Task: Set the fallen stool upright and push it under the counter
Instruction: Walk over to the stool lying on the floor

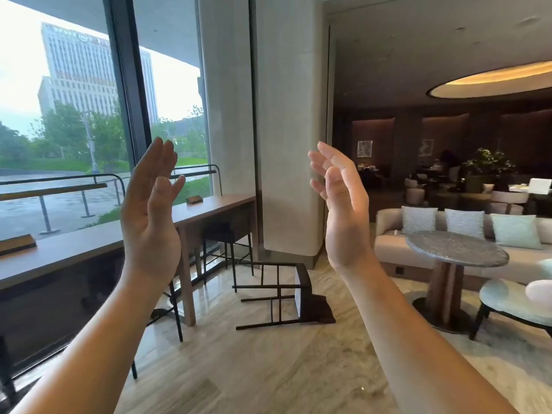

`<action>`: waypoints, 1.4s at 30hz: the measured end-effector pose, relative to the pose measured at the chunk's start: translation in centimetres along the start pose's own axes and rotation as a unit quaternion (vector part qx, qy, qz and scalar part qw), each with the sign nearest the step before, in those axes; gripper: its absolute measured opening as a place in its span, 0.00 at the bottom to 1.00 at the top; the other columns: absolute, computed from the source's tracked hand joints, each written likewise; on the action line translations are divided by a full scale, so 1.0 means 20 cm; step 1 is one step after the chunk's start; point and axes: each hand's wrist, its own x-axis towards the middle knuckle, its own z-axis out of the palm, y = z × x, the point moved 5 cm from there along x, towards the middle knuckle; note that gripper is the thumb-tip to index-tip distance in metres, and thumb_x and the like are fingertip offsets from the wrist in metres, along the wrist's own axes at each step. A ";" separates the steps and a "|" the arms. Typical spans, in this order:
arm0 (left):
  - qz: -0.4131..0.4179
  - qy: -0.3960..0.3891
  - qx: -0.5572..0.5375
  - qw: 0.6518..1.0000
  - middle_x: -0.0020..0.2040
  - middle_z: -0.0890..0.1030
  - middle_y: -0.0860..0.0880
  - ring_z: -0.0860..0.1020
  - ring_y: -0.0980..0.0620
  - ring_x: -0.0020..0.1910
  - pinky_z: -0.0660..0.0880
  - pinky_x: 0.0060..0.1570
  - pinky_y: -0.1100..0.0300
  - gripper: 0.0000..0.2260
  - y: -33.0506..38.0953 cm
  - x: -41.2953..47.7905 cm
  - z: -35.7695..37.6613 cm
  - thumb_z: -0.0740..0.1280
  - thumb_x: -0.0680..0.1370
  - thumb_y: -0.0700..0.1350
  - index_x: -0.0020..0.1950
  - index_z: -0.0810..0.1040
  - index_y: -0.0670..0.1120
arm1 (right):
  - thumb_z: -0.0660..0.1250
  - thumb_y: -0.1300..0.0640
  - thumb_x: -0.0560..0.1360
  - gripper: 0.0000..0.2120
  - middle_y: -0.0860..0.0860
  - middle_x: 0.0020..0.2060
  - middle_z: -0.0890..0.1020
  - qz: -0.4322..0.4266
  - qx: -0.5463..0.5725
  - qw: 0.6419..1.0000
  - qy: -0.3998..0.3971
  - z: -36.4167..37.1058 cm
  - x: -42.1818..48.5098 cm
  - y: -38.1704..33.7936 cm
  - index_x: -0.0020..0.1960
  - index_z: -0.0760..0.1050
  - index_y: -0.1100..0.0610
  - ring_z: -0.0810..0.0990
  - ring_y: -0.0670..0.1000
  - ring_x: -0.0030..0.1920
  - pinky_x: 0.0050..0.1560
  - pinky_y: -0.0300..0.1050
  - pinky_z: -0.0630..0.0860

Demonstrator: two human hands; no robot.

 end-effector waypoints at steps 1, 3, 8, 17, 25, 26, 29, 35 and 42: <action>0.002 0.010 -0.002 1.000 0.73 0.76 0.52 0.73 0.50 0.75 0.74 0.70 0.53 0.19 -0.05 0.02 0.00 0.60 0.82 0.53 0.73 0.71 0.54 | 0.57 0.36 0.80 0.27 0.42 0.69 0.79 -0.003 -0.009 1.000 0.011 0.02 0.03 0.04 0.74 0.71 0.47 0.74 0.45 0.73 0.75 0.60 0.69; -0.003 0.007 -0.006 1.000 0.73 0.76 0.51 0.73 0.50 0.75 0.74 0.70 0.52 0.19 -0.20 0.08 0.00 0.60 0.82 0.53 0.73 0.71 0.55 | 0.57 0.37 0.80 0.26 0.41 0.69 0.79 0.002 -0.018 1.000 0.011 0.07 0.10 0.16 0.74 0.71 0.47 0.74 0.45 0.72 0.75 0.60 0.69; 0.004 -0.021 0.004 1.000 0.76 0.74 0.49 0.72 0.50 0.76 0.74 0.70 0.52 0.20 -0.65 0.29 -0.03 0.59 0.84 0.51 0.76 0.69 0.52 | 0.56 0.37 0.80 0.26 0.42 0.70 0.78 0.000 -0.039 0.999 0.010 0.26 0.35 0.51 0.74 0.71 0.46 0.74 0.45 0.72 0.75 0.60 0.69; 0.004 -0.040 0.004 0.999 0.76 0.74 0.48 0.72 0.49 0.76 0.74 0.70 0.51 0.19 -1.40 0.57 -0.01 0.58 0.84 0.50 0.76 0.69 0.53 | 0.56 0.36 0.79 0.29 0.45 0.70 0.79 -0.003 -0.029 0.999 0.017 0.43 0.74 1.16 0.74 0.71 0.49 0.75 0.47 0.72 0.75 0.61 0.68; 0.012 -0.037 0.000 0.999 0.76 0.74 0.46 0.73 0.47 0.76 0.74 0.69 0.50 0.18 -2.15 0.74 0.27 0.58 0.84 0.50 0.75 0.70 0.53 | 0.56 0.38 0.81 0.25 0.41 0.68 0.79 -0.011 -0.020 1.000 0.008 0.35 1.14 1.92 0.74 0.71 0.47 0.75 0.45 0.72 0.75 0.59 0.68; 0.014 -0.038 0.001 0.999 0.76 0.73 0.46 0.73 0.47 0.76 0.74 0.70 0.49 0.18 -2.24 0.76 0.33 0.58 0.84 0.50 0.75 0.70 0.53 | 0.55 0.38 0.81 0.25 0.41 0.68 0.79 -0.013 -0.019 1.000 0.005 0.33 1.20 2.01 0.74 0.71 0.47 0.75 0.45 0.72 0.75 0.59 0.68; 0.020 -0.037 0.010 0.999 0.76 0.73 0.45 0.72 0.46 0.76 0.74 0.70 0.47 0.19 -2.54 0.84 0.51 0.58 0.84 0.50 0.75 0.69 0.52 | 0.56 0.37 0.81 0.26 0.42 0.68 0.80 -0.014 -0.009 1.000 0.004 0.23 1.40 2.29 0.74 0.71 0.47 0.75 0.47 0.72 0.75 0.60 0.68; 0.022 -0.034 0.022 0.999 0.77 0.72 0.44 0.72 0.47 0.76 0.74 0.70 0.49 0.20 -3.12 1.03 0.83 0.58 0.84 0.50 0.76 0.68 0.50 | 0.56 0.36 0.80 0.26 0.43 0.68 0.80 -0.011 -0.008 1.000 0.002 0.08 1.84 2.82 0.73 0.72 0.47 0.75 0.48 0.72 0.75 0.62 0.68; 0.023 -0.027 0.021 0.999 0.77 0.72 0.43 0.72 0.47 0.76 0.74 0.70 0.50 0.21 -3.79 1.19 1.07 0.57 0.84 0.49 0.77 0.67 0.47 | 0.55 0.36 0.80 0.25 0.39 0.68 0.79 -0.005 -0.027 1.000 -0.008 -0.01 2.20 3.45 0.73 0.71 0.44 0.75 0.46 0.72 0.75 0.61 0.69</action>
